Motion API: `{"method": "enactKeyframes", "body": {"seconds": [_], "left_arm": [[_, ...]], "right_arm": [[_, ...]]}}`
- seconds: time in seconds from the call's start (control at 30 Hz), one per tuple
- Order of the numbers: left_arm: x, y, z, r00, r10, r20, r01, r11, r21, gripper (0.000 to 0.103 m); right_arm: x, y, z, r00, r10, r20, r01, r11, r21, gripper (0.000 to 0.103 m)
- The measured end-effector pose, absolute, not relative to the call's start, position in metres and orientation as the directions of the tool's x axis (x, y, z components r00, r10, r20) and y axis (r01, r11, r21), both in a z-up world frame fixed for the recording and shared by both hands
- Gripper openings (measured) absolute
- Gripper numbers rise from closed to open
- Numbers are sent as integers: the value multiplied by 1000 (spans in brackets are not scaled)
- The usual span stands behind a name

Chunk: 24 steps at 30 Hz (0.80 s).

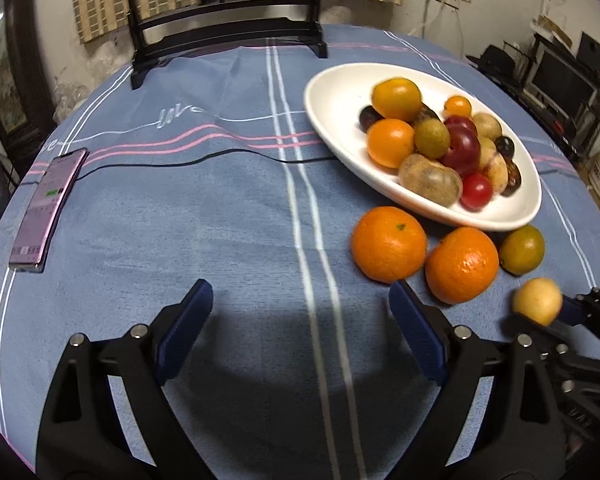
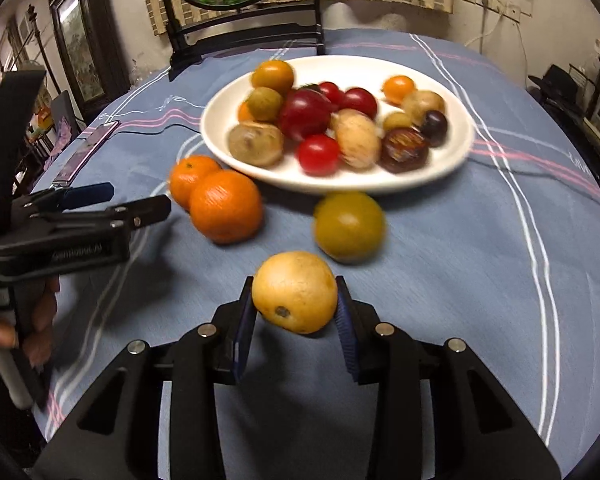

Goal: Organize fruits
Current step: 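Grasp the pale tan round fruit with the right tool, then grasp the orange tangerine with the left tool while the right tool holds the tan fruit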

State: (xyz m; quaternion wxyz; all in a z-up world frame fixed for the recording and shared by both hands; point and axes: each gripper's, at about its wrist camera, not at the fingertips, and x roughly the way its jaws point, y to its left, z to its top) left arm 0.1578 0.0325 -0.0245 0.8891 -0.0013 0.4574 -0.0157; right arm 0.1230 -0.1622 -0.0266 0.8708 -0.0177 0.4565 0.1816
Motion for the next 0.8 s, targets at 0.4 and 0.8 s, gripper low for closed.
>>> {"method": "enactKeyframes", "body": {"seconds": [0.4,0.8], "left_arm": [[183,9,-36,533,-28,-846,84,996,20,90],[176,5,-33,545,-106,-832,183,983,-6,61]], "right_arm": [[109,-185,-24,517,353,-780,-340,921,191,38],[110,-189,-24,512,349,-785,-333,923,193,38]]}}
